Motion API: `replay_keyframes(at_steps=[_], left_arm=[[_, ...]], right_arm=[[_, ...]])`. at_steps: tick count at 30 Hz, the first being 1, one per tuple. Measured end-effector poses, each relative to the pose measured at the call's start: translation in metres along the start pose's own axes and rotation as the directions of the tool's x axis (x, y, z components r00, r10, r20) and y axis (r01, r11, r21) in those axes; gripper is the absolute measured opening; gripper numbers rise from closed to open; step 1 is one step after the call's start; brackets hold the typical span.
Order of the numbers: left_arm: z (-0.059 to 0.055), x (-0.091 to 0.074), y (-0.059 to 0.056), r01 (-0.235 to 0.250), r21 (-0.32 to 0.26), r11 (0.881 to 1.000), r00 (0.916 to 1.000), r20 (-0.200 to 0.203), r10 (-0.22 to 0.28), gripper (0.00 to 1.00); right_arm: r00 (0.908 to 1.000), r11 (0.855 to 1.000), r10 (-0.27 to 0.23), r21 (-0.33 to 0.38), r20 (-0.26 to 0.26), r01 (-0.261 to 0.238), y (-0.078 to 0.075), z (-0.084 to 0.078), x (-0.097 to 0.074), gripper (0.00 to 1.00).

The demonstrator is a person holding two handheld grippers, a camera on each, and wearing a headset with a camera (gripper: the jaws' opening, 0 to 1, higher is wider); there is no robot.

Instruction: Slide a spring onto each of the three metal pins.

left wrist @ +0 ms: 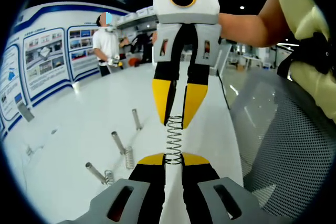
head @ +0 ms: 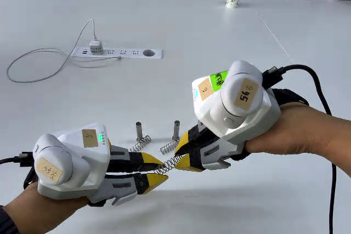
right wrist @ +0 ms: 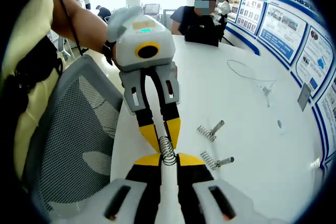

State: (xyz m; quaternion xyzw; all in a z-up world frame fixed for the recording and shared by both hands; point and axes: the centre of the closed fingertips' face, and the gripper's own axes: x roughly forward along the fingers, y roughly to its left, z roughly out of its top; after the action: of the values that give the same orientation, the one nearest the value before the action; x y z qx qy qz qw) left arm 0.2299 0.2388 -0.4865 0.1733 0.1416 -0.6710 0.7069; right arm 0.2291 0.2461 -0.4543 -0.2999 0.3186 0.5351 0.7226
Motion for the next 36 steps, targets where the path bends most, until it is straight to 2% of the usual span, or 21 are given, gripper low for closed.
replay_keyframes(at_steps=[10,13,26,33,36], left_arm=[[0.004,0.0,-0.003,0.004,0.02,1.0,0.9999,0.01,-0.004,0.1],[0.005,0.001,-0.003,0.0,0.029,1.0,1.0,0.01,0.0,0.1],[0.005,-0.003,-0.003,-0.011,0.018,1.0,0.9995,0.029,0.011,0.09],[0.008,-0.005,-0.002,-0.018,0.0,1.0,0.9985,0.052,0.018,0.09],[0.008,-0.005,-0.003,-0.02,-0.007,1.0,0.9982,0.056,0.02,0.09]], right_arm=[[0.9999,0.999,-0.003,-0.041,0.012,0.004,0.004,0.015,-0.002,0.11],[0.9994,0.999,0.014,-0.033,0.03,-0.013,0.007,0.021,-0.003,0.12],[0.9998,0.999,0.01,-0.032,0.014,-0.01,0.004,0.018,-0.002,0.12],[0.9996,1.0,0.005,-0.01,0.027,-0.004,0.003,0.017,-0.001,0.14],[0.9988,1.0,0.004,0.013,0.048,-0.005,0.002,0.018,-0.003,0.14]])
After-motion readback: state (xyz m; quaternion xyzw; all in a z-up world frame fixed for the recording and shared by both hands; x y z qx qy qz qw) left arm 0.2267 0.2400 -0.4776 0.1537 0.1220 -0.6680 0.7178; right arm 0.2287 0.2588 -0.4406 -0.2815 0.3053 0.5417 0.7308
